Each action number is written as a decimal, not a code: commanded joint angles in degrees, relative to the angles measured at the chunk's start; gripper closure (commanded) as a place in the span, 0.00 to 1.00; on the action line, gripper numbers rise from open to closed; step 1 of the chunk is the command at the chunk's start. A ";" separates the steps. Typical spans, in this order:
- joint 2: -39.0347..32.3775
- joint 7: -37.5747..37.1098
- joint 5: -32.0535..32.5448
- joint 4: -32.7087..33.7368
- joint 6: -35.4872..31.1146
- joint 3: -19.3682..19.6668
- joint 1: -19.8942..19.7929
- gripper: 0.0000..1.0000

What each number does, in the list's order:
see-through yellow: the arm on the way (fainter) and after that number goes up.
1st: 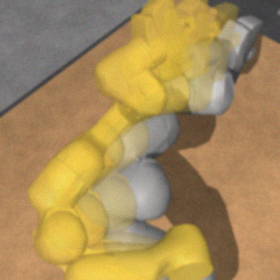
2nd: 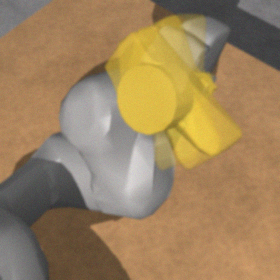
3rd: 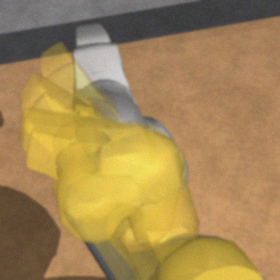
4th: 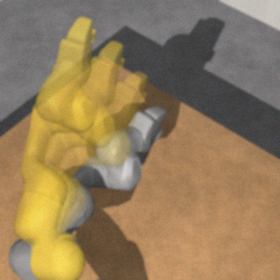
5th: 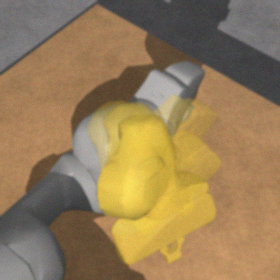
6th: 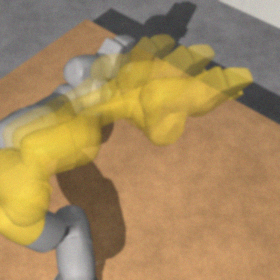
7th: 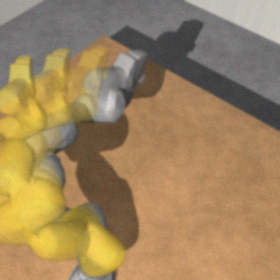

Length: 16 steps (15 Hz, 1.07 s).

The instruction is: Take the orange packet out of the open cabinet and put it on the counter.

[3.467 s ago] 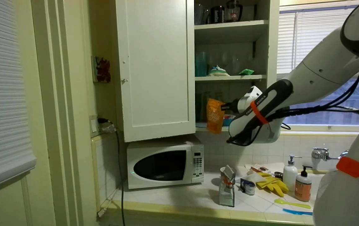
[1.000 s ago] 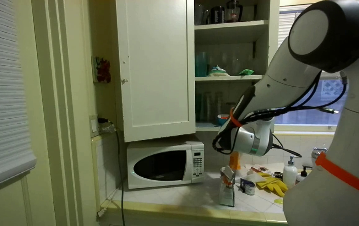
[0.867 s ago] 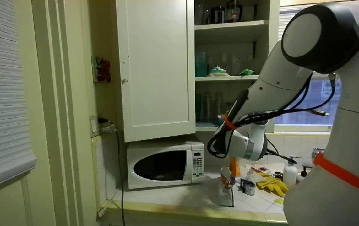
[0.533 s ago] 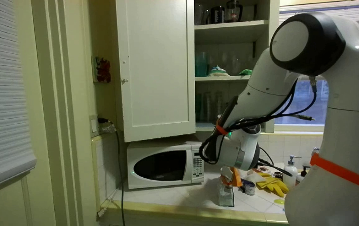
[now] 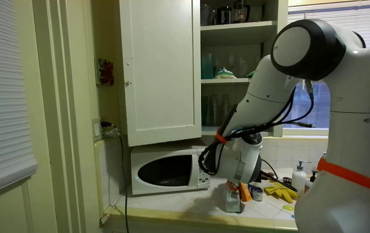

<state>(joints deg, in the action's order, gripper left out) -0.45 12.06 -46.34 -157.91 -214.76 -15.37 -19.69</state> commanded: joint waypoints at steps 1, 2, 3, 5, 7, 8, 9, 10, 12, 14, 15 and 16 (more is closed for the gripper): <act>-1.38 0.88 -0.95 0.35 -4.74 -0.22 0.27 1.00; -1.74 0.31 -0.61 0.15 -6.68 -0.20 0.25 1.00; -2.28 -0.86 0.59 0.04 -9.04 6.66 6.86 1.00; -3.34 -1.39 1.65 0.07 -11.56 9.35 9.02 1.00; -4.41 -0.32 1.18 0.37 -11.52 7.69 7.43 1.00; -4.91 0.43 0.70 0.45 -10.67 8.25 8.15 1.00; -5.54 0.95 0.53 0.56 -10.54 8.18 8.18 1.00; -6.39 1.41 0.49 0.68 -10.69 8.21 8.19 1.00; -8.66 -0.30 3.72 0.76 -14.08 13.47 12.55 1.00; -10.59 -0.90 6.27 1.13 -15.36 15.72 13.89 1.00; -11.33 -0.60 7.39 1.13 -15.76 16.61 14.56 1.00; -11.93 0.00 8.48 1.07 -15.91 17.39 15.21 0.74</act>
<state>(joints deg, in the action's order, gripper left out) -9.24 12.28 -41.03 -157.46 -228.01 -0.95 -6.96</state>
